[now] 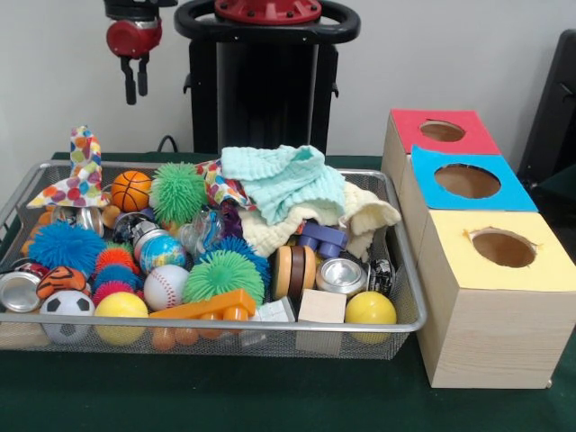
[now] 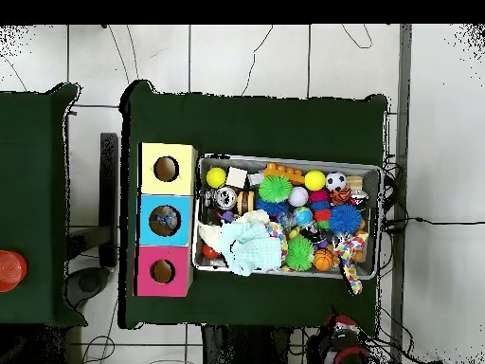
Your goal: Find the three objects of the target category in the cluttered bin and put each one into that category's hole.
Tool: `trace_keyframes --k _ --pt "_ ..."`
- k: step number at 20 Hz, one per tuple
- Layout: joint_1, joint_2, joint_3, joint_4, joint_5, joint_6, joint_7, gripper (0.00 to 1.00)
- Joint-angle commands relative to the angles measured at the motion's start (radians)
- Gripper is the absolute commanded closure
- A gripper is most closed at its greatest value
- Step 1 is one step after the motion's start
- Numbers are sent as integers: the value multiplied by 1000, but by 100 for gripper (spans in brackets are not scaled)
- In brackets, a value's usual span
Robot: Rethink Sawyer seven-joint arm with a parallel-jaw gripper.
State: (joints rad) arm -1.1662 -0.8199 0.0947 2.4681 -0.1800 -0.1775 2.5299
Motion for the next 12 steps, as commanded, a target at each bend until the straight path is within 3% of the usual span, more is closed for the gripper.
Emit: trace_keyframes --k 1,7,8,9,10,11,12 --pt "12 141 -35 1 -72 -185 148 0" --pt "-33 174 -112 35 -171 -264 120 0" --pt "-34 156 -133 20 -208 -246 69 0" --pt "-6 95 -187 -20 -296 -169 -76 0" --pt "27 59 -231 -49 -364 -133 -162 0" --pt "30 -18 -202 -58 -489 9 -308 0" --pt "17 -69 -147 -63 -580 55 -370 0"
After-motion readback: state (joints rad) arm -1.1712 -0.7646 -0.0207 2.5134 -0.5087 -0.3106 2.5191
